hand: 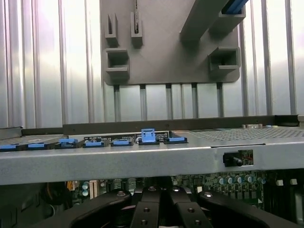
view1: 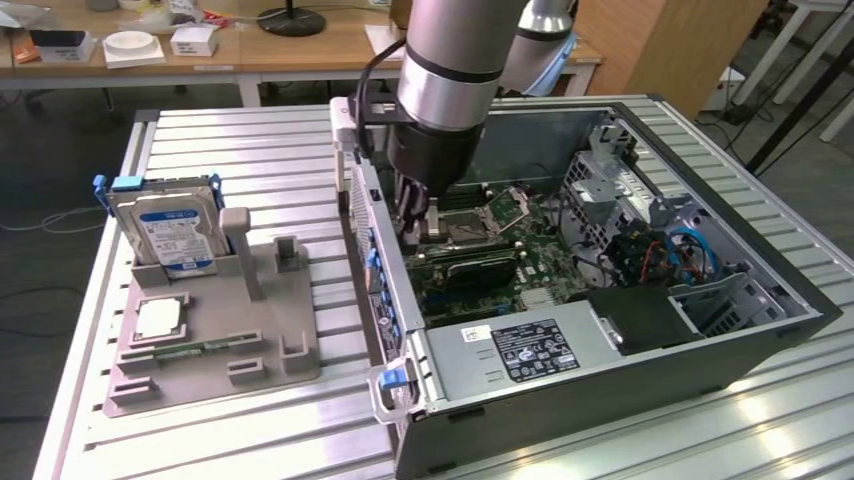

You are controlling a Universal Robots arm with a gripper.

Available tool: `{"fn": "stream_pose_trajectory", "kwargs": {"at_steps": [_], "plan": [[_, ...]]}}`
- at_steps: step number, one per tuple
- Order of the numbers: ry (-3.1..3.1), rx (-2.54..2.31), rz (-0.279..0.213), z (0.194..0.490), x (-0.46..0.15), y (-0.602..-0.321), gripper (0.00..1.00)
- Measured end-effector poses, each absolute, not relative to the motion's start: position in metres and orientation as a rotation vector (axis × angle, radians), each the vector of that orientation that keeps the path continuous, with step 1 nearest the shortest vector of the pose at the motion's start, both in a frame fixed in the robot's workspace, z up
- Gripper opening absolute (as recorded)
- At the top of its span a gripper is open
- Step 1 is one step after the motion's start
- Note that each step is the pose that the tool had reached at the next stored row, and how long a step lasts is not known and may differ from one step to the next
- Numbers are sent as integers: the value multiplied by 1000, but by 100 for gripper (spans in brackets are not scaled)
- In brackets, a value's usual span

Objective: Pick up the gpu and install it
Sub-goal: 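Press down on the gpu until it lock into place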

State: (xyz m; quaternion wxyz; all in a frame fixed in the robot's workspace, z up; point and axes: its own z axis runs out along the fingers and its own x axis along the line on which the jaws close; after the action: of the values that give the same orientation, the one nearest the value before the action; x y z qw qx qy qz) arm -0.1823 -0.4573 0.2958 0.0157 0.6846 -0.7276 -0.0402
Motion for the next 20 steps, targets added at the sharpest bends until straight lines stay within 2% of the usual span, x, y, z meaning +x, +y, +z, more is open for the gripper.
{"fn": "stream_pose_trajectory", "kwargs": {"at_steps": [20], "plan": [[-2274, 2140, -104, 273, -106, -457, 11]]}}
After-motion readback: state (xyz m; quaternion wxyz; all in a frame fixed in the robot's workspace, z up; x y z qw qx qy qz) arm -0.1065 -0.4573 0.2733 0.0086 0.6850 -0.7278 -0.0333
